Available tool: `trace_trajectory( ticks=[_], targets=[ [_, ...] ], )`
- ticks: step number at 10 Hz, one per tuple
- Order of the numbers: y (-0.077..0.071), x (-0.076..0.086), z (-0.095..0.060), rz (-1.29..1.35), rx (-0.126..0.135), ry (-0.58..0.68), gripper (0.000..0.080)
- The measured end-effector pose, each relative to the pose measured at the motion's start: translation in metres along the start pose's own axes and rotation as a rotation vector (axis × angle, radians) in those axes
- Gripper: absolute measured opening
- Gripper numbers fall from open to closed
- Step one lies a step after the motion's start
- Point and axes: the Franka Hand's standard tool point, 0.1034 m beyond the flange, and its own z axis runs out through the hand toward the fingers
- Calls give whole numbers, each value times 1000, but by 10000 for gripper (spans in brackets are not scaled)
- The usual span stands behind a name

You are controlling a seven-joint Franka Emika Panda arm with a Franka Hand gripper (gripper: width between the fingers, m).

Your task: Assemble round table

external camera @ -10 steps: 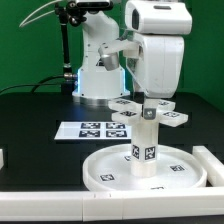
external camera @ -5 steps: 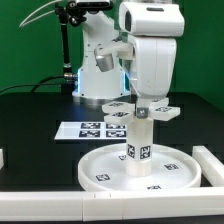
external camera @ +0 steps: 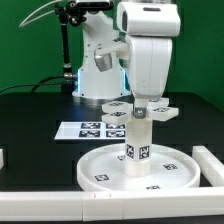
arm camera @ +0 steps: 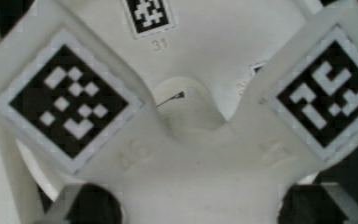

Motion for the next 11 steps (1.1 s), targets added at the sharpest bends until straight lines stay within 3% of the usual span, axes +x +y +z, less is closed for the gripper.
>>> trace_trajectory(
  ticks=[3,11],
  targets=[
    [-4,-2,1,310,24,-2,442],
    [-4,-2,1,845,23,-9,442]
  ],
)
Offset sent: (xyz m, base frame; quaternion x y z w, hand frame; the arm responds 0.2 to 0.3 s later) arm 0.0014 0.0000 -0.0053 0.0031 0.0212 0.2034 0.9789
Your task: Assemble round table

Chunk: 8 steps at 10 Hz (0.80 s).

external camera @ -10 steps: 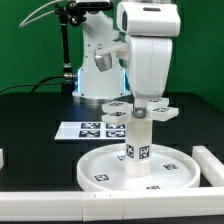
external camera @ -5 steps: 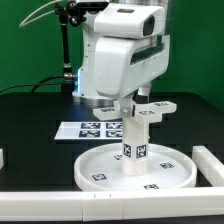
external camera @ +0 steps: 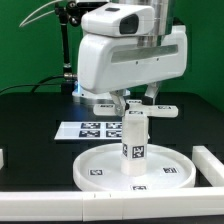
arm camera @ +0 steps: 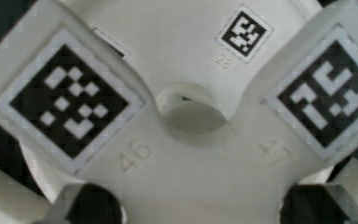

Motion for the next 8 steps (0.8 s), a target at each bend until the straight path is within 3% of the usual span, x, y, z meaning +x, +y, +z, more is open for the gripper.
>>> trace_trajectory(
  ticks=[5,8],
  targets=[
    [-2,1,0,467,16,14,442],
    [-2,1,0,750,72,29,442]
  ],
)
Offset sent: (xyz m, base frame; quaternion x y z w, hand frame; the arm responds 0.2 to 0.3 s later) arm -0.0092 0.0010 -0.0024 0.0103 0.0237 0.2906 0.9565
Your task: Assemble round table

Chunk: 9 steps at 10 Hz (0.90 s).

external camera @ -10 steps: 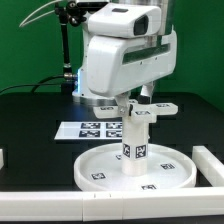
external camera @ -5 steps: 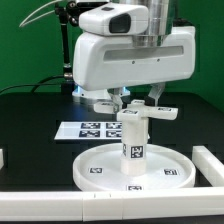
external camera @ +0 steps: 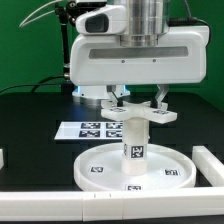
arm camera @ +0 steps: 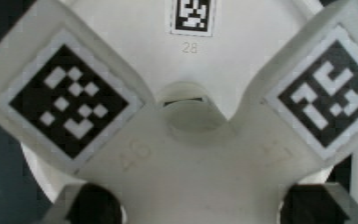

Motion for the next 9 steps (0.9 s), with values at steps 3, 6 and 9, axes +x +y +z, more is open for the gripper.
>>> trace_trajectory(
  ticks=[3,6,9],
  targets=[
    [-2,0,0,182,5,0,442],
    [-5,0,0,381,16,-3,442],
    [-6,0,1,685,55,-15,442]
  ],
)
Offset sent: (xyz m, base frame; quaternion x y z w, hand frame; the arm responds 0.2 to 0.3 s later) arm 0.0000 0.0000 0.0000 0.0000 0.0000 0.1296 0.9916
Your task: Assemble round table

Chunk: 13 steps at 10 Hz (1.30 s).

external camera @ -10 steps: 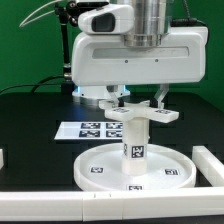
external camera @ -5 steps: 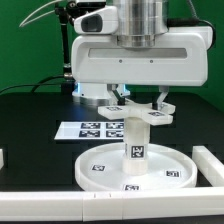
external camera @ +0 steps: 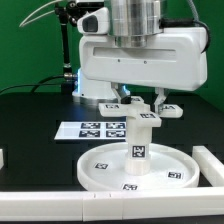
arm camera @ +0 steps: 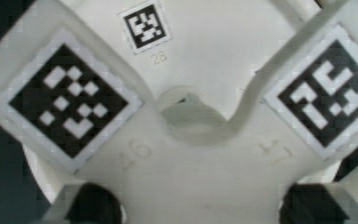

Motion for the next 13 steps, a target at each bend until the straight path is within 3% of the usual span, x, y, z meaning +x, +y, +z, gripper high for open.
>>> trace_trajectory(
  ticks=[7,12,13],
  targets=[
    [-7,-4,0,400,23,-16,442],
    [-9,-3,3,855,109,33,442],
    [-10,-2,3,929,114,37,442]
  ],
)
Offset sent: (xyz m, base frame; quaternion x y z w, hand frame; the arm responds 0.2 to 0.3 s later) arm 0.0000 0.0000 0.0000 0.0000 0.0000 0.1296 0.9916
